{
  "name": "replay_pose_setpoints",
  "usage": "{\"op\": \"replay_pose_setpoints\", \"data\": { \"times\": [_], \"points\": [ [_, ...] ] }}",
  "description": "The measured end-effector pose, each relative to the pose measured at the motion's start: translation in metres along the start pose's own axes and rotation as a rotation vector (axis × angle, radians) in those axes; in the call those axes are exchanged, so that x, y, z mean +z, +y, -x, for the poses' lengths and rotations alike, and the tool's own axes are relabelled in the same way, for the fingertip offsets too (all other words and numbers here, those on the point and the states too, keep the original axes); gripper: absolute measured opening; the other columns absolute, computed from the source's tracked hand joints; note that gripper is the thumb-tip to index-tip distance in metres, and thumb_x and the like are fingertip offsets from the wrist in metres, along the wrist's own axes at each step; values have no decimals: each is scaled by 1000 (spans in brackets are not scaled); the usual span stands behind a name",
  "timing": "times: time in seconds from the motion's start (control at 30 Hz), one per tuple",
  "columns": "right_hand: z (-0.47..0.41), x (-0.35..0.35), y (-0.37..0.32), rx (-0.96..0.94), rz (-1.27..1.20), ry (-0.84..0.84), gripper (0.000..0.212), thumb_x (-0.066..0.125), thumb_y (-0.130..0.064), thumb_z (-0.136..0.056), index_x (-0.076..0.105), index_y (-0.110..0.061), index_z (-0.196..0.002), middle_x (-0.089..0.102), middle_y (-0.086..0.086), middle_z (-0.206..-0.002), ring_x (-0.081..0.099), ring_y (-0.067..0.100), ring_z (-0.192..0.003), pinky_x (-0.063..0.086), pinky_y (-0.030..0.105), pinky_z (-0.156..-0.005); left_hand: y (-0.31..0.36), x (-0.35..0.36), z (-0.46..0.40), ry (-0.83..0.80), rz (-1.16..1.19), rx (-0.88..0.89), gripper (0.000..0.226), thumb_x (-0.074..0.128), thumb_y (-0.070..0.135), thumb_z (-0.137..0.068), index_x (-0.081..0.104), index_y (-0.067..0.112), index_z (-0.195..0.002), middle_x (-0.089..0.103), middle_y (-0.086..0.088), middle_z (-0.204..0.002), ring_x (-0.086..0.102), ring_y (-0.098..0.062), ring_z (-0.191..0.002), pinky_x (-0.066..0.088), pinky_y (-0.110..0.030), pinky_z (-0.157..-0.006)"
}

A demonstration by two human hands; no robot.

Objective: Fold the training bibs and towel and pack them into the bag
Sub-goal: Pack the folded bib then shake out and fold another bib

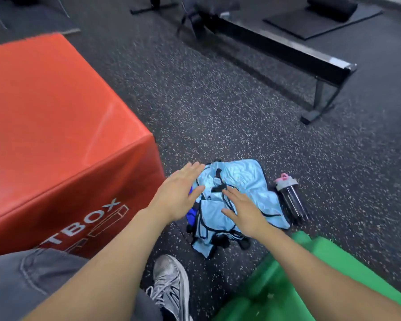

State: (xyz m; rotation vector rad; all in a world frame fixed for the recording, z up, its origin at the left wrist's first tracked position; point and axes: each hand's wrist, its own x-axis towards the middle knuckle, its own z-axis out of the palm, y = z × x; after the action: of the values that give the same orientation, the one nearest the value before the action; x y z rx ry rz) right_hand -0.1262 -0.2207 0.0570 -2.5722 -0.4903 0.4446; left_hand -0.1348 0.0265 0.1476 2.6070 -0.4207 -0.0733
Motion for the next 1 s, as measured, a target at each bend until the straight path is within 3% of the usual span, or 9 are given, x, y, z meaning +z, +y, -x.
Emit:
{"op": "replay_pose_setpoints", "data": {
  "times": [0.23,0.4,0.47,0.53,0.6,0.7,0.87,1.0],
  "points": [
    [-20,49,56,255,-3,-192,62,45,-46,-104,24,-23,-158,10,1,-167,13,26,-153,17,41,-123,-14,63,-20,-170,63,-106,59,42,37,-105,24,20,-158,22,-1,-165,14,-16,-153,13,-31,-124],
    [-48,80,72,351,-28,-243,57,47,-43,-104,32,-25,-156,6,10,-167,10,24,-154,19,34,-120,-33,90,-28,-208,99,-182,59,40,41,-105,23,22,-159,21,3,-165,14,-14,-153,14,-33,-124],
    [-55,87,75,372,16,-299,52,45,-39,-105,38,-20,-153,13,16,-164,15,28,-152,23,33,-117,-38,93,-29,-203,115,-211,59,40,40,-106,22,23,-159,20,6,-165,13,-12,-153,12,-31,-125],
    [-57,89,76,364,74,-339,42,43,-31,-106,49,-11,-143,34,18,-153,31,33,-143,30,35,-112,-40,93,-29,-213,126,-230,58,39,38,-106,21,23,-159,19,8,-165,11,-10,-153,11,-30,-125],
    [-56,88,76,356,90,-260,28,46,-21,-102,60,-6,-120,52,13,-130,50,35,-123,41,37,-99,-40,92,-31,-216,133,-235,58,39,38,-106,21,23,-159,19,7,-165,11,-10,-153,12,-31,-125],
    [-50,70,71,339,57,-106,15,46,-8,-97,61,-7,-97,57,8,-108,58,33,-105,44,36,-83,-35,86,-35,-211,141,-227,58,39,39,-106,20,24,-159,19,8,-165,10,-10,-153,13,-33,-125],
    [-35,0,47,255,-19,112,30,49,-9,-101,65,-4,-127,57,5,-134,57,25,-118,43,32,-99,-14,61,-35,-155,128,-189,57,39,37,-106,21,24,-159,20,6,-165,11,-11,-153,10,-28,-124],
    [-16,-70,18,111,-63,239,29,66,-13,-94,70,-13,-122,64,-2,-127,59,16,-116,40,26,-101,13,34,-38,-102,120,-133,58,42,37,-106,22,22,-159,21,5,-165,13,-12,-153,10,-25,-121]
  ]
}}
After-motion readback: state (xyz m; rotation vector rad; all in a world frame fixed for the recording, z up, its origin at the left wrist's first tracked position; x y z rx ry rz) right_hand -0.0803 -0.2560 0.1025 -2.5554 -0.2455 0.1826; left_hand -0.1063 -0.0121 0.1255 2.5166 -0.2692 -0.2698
